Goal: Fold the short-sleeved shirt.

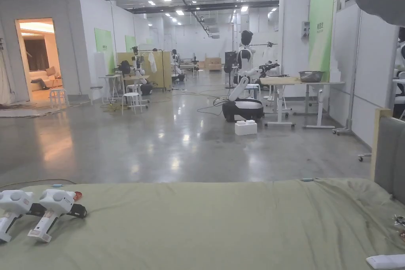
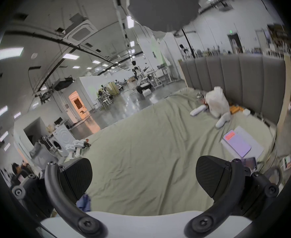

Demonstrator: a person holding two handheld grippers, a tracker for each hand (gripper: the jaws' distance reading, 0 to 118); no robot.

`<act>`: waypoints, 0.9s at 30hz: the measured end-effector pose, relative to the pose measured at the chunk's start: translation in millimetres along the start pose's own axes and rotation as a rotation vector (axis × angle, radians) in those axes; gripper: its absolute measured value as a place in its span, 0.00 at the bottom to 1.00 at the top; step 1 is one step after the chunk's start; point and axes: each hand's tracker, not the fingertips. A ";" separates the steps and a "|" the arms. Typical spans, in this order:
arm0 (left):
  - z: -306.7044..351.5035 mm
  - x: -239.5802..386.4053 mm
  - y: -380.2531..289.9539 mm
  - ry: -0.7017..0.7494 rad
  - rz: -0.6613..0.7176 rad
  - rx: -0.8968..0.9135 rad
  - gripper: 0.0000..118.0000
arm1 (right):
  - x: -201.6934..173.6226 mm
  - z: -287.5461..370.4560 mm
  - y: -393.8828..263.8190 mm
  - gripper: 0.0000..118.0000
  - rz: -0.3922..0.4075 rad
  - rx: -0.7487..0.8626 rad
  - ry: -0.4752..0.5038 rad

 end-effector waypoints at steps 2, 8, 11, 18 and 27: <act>0.1 1.3 0.2 -0.005 -0.007 -0.003 1.00 | 0.5 1.8 -0.1 1.00 -0.002 0.011 0.020; 2.3 3.6 0.3 -0.023 -0.016 0.005 1.00 | -5.4 6.9 0.3 1.00 0.067 0.044 0.025; 3.1 4.4 0.6 -0.024 -0.014 0.009 1.00 | -7.8 10.4 -1.0 1.00 0.075 0.058 0.031; 3.9 5.0 1.1 -0.026 -0.019 0.013 1.00 | -13.7 12.4 -2.8 1.00 0.136 0.078 0.032; 5.1 3.7 0.3 -0.024 -0.017 0.009 1.00 | -8.1 9.2 -0.1 1.00 0.108 0.079 0.020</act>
